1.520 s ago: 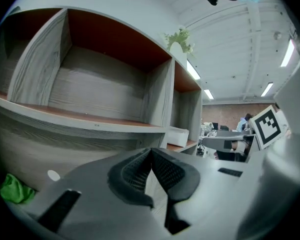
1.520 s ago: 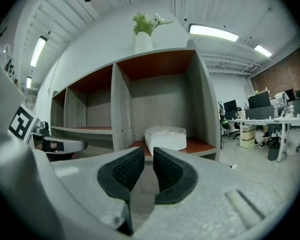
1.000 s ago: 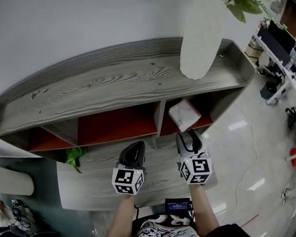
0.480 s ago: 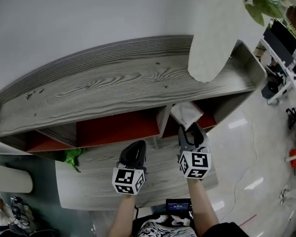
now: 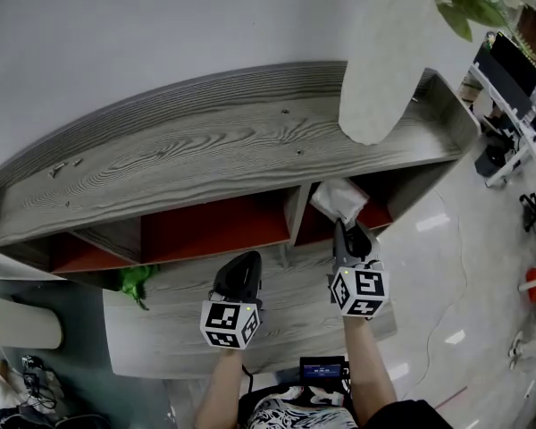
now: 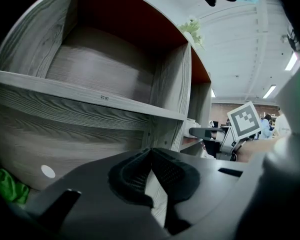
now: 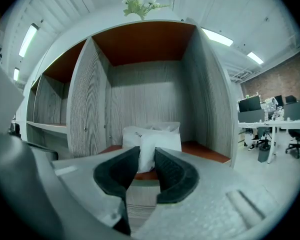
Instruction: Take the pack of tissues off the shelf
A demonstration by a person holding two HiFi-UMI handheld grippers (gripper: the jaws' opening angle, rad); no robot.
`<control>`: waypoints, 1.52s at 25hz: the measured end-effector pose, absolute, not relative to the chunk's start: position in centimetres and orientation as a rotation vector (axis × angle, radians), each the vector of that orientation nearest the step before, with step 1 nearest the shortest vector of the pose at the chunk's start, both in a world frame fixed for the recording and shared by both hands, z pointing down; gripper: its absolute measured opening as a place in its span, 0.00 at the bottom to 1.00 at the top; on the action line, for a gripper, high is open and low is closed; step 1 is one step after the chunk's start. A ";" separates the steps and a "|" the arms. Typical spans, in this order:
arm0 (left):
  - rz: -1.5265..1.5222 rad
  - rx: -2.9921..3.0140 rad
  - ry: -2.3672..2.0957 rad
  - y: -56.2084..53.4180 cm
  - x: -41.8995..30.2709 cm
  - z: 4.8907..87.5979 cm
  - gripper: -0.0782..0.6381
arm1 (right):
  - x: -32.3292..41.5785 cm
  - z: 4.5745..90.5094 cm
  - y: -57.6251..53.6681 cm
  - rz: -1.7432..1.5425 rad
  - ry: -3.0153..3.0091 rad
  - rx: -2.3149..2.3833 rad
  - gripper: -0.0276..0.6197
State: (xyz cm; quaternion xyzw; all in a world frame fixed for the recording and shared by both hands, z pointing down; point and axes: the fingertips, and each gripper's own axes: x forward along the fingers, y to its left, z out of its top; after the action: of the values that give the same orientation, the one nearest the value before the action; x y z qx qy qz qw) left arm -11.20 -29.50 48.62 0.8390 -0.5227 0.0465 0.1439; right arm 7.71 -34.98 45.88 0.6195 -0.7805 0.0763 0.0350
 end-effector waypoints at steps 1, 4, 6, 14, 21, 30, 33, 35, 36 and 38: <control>0.135 2.419 -1.508 -29.5 -11.2 48.6 0.12 | 7.8 45.8 -34.9 0.226 -2.399 1.906 0.19; 0.136 2.423 -1.506 -29.3 -11.2 48.5 0.12 | 8.4 45.6 -34.7 0.212 -2.395 1.921 0.18; 0.135 2.426 -1.509 -29.1 -11.3 48.3 0.12 | 8.7 45.4 -34.4 0.210 -2.395 1.933 0.18; 0.113 2.427 -1.550 -28.0 -12.0 47.2 0.12 | 9.0 44.3 -32.7 0.182 -2.425 1.944 0.18; 0.041 2.423 -1.581 -27.4 -13.5 45.2 0.12 | 9.1 43.2 -30.7 0.163 -2.461 1.931 0.18; -0.008 2.392 -1.715 -25.6 -16.1 42.6 0.12 | 9.4 42.3 -27.1 0.155 -2.525 1.893 0.18; -0.018 2.402 -1.737 -24.6 -16.1 41.6 0.12 | 9.3 41.9 -26.1 0.148 -2.543 1.883 0.18; -0.026 2.406 -1.751 -23.9 -16.1 41.1 0.12 | 9.1 41.6 -25.4 0.140 -2.558 1.871 0.17; -0.030 2.405 -1.757 -23.5 -16.1 41.0 0.12 | 9.0 41.5 -25.0 0.137 -2.565 1.865 0.18; -0.038 2.400 -1.763 -22.7 -16.1 40.9 0.12 | 8.8 41.3 -24.2 0.131 -2.578 1.850 0.17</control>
State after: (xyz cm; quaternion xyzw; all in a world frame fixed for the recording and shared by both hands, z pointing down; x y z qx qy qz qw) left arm -16.13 -22.69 40.94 0.8032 -0.5900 -0.0128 0.0815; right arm 8.85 -24.24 41.34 0.5826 -0.8116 0.0412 -0.0170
